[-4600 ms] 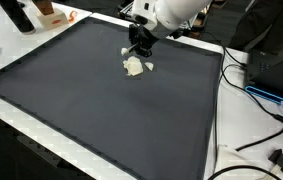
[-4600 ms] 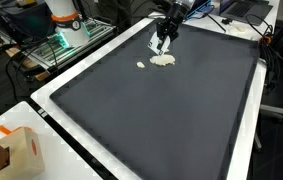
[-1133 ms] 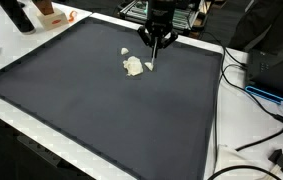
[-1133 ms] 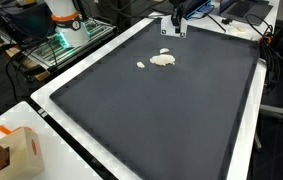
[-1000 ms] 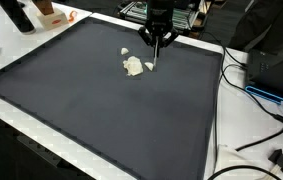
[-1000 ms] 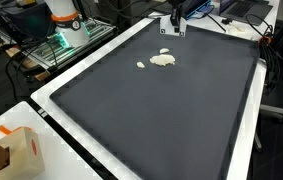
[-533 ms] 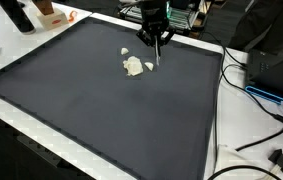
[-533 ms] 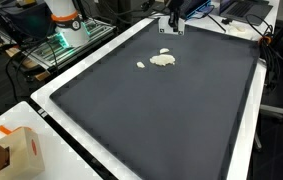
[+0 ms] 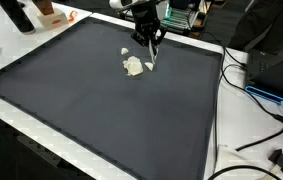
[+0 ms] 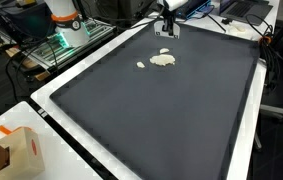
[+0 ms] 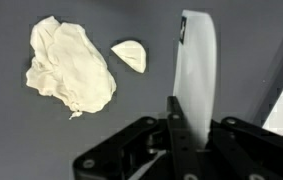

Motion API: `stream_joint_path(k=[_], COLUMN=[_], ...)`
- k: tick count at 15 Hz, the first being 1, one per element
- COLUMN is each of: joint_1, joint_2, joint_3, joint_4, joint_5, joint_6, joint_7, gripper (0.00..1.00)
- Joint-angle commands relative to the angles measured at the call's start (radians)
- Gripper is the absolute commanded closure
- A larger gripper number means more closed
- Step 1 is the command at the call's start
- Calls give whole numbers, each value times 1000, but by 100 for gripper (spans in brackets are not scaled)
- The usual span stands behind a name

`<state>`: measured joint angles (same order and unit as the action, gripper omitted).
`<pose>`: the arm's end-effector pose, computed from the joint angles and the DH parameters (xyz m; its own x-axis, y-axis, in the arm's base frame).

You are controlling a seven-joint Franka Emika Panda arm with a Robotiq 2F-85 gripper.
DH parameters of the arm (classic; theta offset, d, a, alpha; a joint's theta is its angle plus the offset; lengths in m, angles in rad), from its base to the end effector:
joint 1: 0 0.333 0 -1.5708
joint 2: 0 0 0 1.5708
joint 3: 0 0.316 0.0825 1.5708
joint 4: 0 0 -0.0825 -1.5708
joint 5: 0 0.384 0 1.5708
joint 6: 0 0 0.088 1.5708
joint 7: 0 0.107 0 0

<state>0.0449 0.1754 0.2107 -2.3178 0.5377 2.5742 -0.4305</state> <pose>0.5136 0.1259 0.2743 0.9678 0.2092 0.1397 0.2435 -0.9183 -0.3122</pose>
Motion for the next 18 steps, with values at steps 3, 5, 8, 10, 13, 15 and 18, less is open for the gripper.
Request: stream_joint_path(k=[3, 5, 8, 10, 13, 15, 18], joint_1=[-43, -54, -66, -71, -76, -77, -75], joint_2=[-19, -21, -21, -20, -18, -18, -19], joint_3=[-5, -11, -20, -27, -36, -43, -52], joint_4=[-49, -63, -80, -86, -94, -97, -99], joint_5=[100, 133, 178, 202, 236, 254, 269], joint_6=[-44, -48, -50, -51, -52, -52, -51], joint_7=[-80, -107, -152, -177, -214, -232, -245], gripper=[99, 99, 99, 99, 99, 99, 99])
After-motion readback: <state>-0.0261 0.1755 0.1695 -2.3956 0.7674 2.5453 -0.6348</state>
